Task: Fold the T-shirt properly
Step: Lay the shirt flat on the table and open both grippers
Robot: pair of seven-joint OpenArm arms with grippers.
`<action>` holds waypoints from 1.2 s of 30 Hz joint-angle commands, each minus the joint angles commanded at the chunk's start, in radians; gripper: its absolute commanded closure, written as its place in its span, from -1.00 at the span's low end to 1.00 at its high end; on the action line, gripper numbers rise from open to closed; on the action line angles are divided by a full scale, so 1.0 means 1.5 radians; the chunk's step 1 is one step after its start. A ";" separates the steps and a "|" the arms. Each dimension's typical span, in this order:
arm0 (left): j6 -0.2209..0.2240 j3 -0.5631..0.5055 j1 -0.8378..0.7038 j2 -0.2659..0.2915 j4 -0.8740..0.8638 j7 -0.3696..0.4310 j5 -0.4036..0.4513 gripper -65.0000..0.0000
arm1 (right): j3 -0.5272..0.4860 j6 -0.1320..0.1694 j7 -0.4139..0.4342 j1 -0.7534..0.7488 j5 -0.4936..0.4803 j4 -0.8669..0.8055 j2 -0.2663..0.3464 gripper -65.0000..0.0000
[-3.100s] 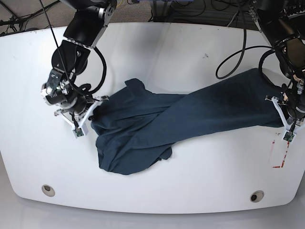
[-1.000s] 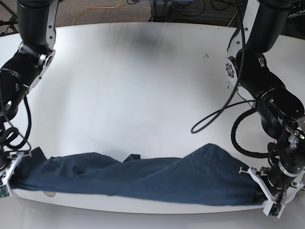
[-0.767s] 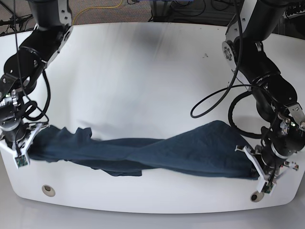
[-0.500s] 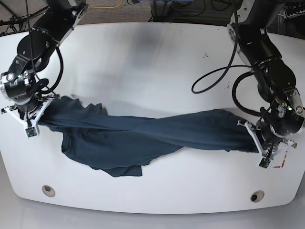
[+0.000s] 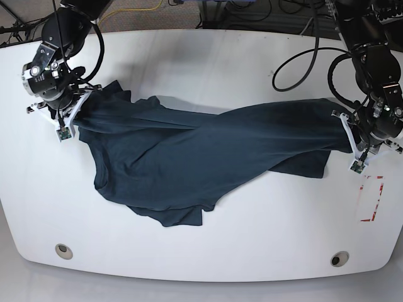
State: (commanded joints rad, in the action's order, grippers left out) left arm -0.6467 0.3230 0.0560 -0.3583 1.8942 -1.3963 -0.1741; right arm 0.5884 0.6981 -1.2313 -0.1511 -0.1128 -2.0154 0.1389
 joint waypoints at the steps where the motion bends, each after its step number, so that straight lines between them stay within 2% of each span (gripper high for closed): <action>1: 0.000 0.000 -0.003 -0.002 0.000 0.000 0.000 1.00 | 0.000 0.000 0.000 -0.003 0.000 0.001 -0.002 1.00; 9: 0.000 0.001 -0.044 -0.018 0.000 0.000 0.001 1.00 | 0.000 0.000 0.001 -0.034 0.001 0.024 -0.032 1.00; 11: 0.000 0.001 -0.052 -0.018 0.000 0.000 0.001 1.00 | 0.000 0.000 0.001 -0.044 0.001 0.023 -0.036 0.94; 15: 0.000 0.001 -0.056 -0.016 0.000 0.000 0.001 1.00 | -0.002 0.000 0.001 -0.049 0.001 0.023 -0.037 0.55; 17: 0.000 0.001 -0.056 -0.015 0.000 0.000 0.000 1.00 | -0.001 0.000 0.001 -0.048 0.001 0.023 -0.045 0.18; 20: 0.000 0.000 -0.054 -0.014 0.000 0.000 -0.001 1.00 | 0.000 0.000 0.001 -0.044 0.001 0.019 -0.051 -0.20; 23: 0.000 -0.001 -0.054 -0.013 0.000 0.000 -0.002 0.96 | -0.001 0.000 0.001 -0.029 -0.002 0.007 -0.052 -0.44; 26: 0.000 -0.002 -0.052 -0.013 0.000 0.000 -0.002 0.58 | -0.001 0.000 -0.003 -0.009 0.000 0.003 -0.051 -0.53; 32: 0.000 -0.002 -0.051 -0.012 0.000 0.000 -0.003 -0.44 | -0.002 0.000 -0.004 0.037 0.000 0.005 -0.049 -0.55; 34: 0.000 -0.002 -0.051 -0.012 0.001 0.000 -0.004 -0.61 | -0.004 0.000 -0.004 0.048 0.000 0.006 -0.049 -0.55; 36: 0.000 -0.002 -0.051 -0.012 0.002 0.000 -0.004 -0.64 | -0.004 0.000 -0.004 0.061 0.000 0.007 -0.049 -0.55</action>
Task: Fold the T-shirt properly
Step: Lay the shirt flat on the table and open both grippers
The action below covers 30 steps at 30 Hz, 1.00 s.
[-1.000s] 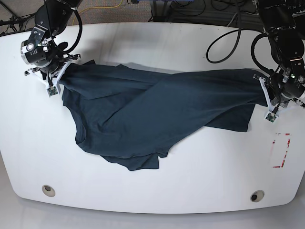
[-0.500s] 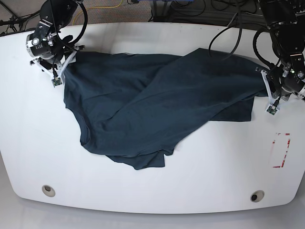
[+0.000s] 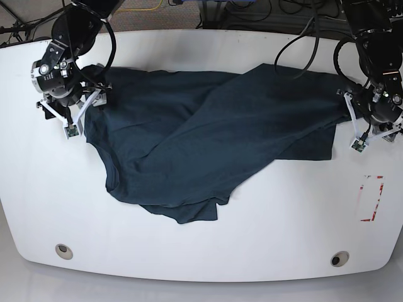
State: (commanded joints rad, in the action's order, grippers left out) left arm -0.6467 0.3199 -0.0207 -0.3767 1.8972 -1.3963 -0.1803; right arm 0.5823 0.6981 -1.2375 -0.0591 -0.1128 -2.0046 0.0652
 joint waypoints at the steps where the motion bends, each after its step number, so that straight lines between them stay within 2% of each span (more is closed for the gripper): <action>1: 0.000 0.000 0.001 0.001 0.002 0.000 -0.002 -0.62 | 0.000 0.000 0.000 0.008 0.000 0.001 0.000 -0.55; 4: -0.001 0.003 0.012 0.009 0.002 0.000 -0.025 -0.62 | -0.004 0.000 0.002 0.027 0.000 0.008 0.000 -0.55; 10: -0.001 0.036 0.041 0.017 0.001 0.000 -0.116 -0.62 | -0.041 0.000 0.006 0.085 0.001 0.076 0.018 -0.55; 14: 0.003 0.055 0.073 0.021 -0.001 0.000 -0.168 -0.62 | -0.053 0.000 0.041 0.150 0.001 0.160 0.032 -0.55; 18: 0.004 0.058 0.093 0.037 -0.001 0.000 -0.174 -0.62 | -0.062 0.000 0.064 0.210 0.001 0.235 0.059 -0.55; 22: 0.005 0.058 0.094 0.036 -0.003 0.000 -0.173 -0.62 | -0.065 0.000 0.097 0.277 0.001 0.330 0.074 -0.55; 30: 0.005 0.057 0.091 0.036 -0.002 0.000 -0.174 -0.62 | -0.068 0.000 0.227 0.408 0.001 0.567 0.107 -0.55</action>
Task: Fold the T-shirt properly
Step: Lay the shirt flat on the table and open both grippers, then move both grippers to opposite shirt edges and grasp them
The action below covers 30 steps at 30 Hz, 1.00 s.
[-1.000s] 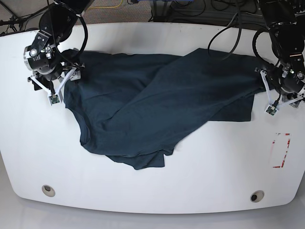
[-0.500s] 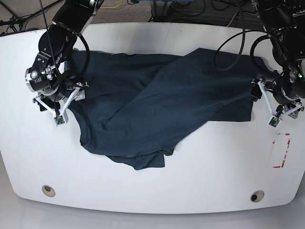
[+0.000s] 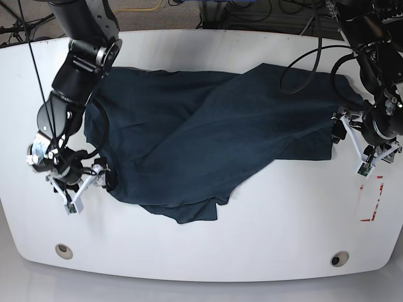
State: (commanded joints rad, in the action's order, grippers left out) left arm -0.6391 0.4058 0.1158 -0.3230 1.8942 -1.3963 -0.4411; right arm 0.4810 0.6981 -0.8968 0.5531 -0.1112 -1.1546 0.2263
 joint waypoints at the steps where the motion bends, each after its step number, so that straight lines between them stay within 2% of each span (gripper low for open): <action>1: 0.000 0.001 0.000 0.000 -0.001 0.000 0.000 -0.62 | 0.000 0.000 0.013 0.010 0.000 0.026 0.005 -0.55; 5: 0.000 0.001 -0.003 0.000 -0.001 0.000 0.000 -0.62 | -0.019 0.000 0.121 0.081 0.000 0.191 0.023 -0.55; 9: -0.001 0.001 -0.010 -0.003 -0.001 0.000 0.000 -0.62 | -0.071 0.000 0.192 0.110 0.000 0.283 0.047 -0.55; 15: -0.003 0.024 -0.012 0.000 0.000 0.000 -0.002 -0.62 | -0.127 0.000 0.296 0.135 0.000 0.391 0.051 -0.55; 22: -0.004 0.038 -0.029 -0.001 0.000 0.000 -0.004 -0.62 | -0.177 0.000 0.352 0.135 0.000 0.437 0.050 -0.55; 30: -0.004 0.039 -0.031 -0.002 0.000 0.000 -0.003 -0.62 | -0.210 0.000 0.355 0.132 0.000 0.446 0.045 -0.55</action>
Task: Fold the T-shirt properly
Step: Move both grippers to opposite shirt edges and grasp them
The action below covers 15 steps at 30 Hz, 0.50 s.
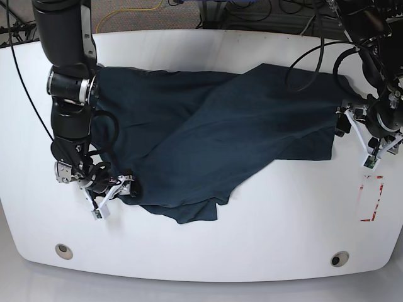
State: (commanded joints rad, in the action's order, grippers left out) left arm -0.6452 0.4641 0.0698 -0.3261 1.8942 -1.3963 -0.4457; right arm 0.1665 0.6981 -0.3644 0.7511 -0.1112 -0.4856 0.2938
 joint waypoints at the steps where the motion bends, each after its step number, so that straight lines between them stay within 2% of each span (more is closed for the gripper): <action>1: 0.000 0.000 0.000 0.000 0.000 0.000 0.000 -0.62 | 0.000 0.000 0.000 0.000 0.000 0.000 0.000 -0.55; 9: 0.000 0.001 -0.002 -0.001 -0.001 0.000 0.003 -0.62 | -0.002 0.000 0.000 0.000 0.000 0.000 -0.008 -0.50; 11: 0.000 0.010 -0.006 -0.001 -0.001 0.000 0.003 -0.62 | -0.002 0.000 0.000 -0.001 0.000 0.000 -0.009 -0.41; 15: -0.001 0.071 -0.008 0.004 -0.020 0.000 -0.002 -0.62 | -0.002 0.000 -0.001 -0.008 0.000 0.001 -0.012 -0.02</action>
State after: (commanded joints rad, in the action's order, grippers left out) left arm -0.6467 0.5700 0.0575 -0.3199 1.8635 -1.3963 -0.4488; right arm 0.1634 0.6981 -0.3659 0.7388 -0.1112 -0.4841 0.2754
